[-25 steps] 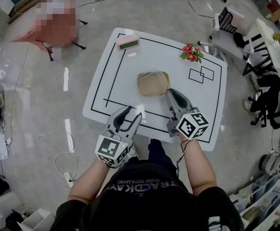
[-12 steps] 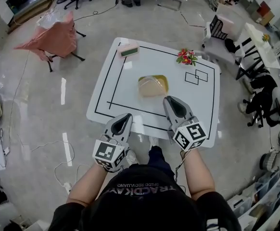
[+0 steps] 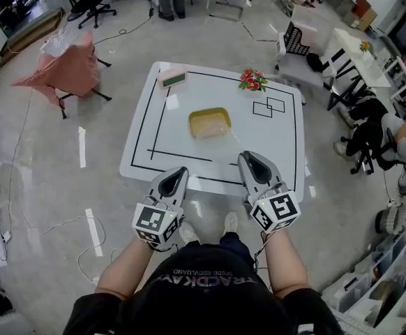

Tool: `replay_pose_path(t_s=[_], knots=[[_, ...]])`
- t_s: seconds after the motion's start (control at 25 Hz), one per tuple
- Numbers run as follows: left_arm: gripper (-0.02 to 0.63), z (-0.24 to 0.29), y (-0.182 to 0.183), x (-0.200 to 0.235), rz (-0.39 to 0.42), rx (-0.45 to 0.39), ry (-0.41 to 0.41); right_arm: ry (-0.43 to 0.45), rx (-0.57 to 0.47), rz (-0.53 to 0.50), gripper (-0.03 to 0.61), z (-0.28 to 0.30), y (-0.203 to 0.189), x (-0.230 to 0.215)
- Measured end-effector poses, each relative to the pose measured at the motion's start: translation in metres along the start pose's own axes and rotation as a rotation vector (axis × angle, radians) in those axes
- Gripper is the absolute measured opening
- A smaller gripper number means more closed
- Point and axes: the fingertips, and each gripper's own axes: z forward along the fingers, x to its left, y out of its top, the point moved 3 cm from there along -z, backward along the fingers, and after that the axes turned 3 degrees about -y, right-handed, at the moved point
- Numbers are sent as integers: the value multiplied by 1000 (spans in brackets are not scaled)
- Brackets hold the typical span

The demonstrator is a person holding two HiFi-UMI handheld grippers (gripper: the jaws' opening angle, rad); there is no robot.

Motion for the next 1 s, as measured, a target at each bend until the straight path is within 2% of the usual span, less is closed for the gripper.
replay_pose_path(t_s=[0.16, 0.36, 1.0], knots=[[2, 5, 3, -23, 12, 0, -11, -14, -4, -12, 41, -23, 2, -11], [2, 14, 4, -58, 24, 2, 16, 14, -16, -13, 41, -47, 3, -29], [2, 21, -30, -186, 28, 24, 163, 209, -8, 22, 41, -125, -23, -75]])
